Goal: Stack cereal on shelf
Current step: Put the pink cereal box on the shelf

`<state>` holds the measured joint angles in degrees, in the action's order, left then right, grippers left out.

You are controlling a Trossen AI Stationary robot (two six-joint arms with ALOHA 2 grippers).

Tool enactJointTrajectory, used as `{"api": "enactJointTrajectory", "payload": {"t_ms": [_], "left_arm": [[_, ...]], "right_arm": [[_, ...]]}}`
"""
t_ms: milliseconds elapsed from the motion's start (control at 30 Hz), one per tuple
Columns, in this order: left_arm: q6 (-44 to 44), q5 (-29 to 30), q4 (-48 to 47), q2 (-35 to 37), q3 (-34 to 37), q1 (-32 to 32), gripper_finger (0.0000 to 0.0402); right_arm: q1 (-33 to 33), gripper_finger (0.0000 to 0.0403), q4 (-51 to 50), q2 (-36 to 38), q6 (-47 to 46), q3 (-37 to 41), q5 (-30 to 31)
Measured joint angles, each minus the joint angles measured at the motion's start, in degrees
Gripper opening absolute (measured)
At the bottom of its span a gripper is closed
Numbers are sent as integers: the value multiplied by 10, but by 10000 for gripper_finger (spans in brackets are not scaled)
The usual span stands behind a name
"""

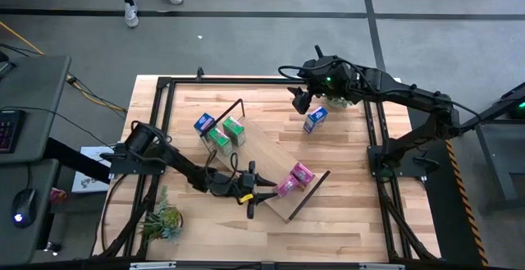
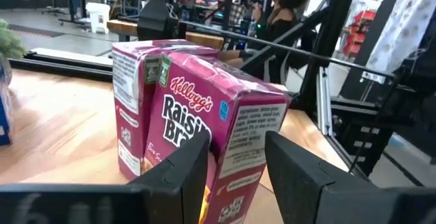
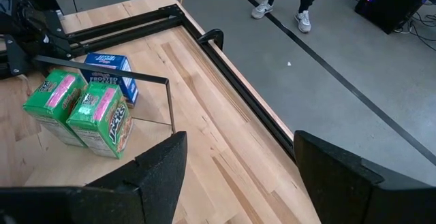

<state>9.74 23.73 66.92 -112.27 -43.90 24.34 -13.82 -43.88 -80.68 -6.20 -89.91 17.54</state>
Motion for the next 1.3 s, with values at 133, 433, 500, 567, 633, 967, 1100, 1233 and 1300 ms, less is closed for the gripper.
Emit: {"api": "enactJointTrajectory", "payload": {"t_ms": [133, 433, 500, 567, 633, 967, 1100, 1233, 1300], "left_arm": [[-19, -2, -47, 21, 0, 0, 138], [-24, -4, -243, 99, 0, 1, 138], [-25, -4, -285, 119, 0, 3, 134], [-28, 6, -310, 133, 0, 6, 122], [-37, 53, -334, 139, 0, 13, 98], [20, 116, -272, 63, 0, -2, 1], [41, 121, -225, 39, -1, -4, 1], [71, 124, -225, 37, -2, -2, 0], [79, 126, -224, 37, -2, 3, 0]], "right_arm": [[0, 262, 0, 0, 0, 0, 0], [0, 262, 0, 0, 0, 0, 0], [0, 262, 0, 0, 0, 0, 0], [0, 262, 0, 0, 0, 0, 0], [0, 262, 0, 0, 0, 0, 0], [0, 262, 1, 0, 0, 0, -1], [0, 262, 1, 0, 0, 0, -2], [0, 262, 1, 0, 0, 0, -2], [0, 262, 1, 0, 0, 0, -2]]}}
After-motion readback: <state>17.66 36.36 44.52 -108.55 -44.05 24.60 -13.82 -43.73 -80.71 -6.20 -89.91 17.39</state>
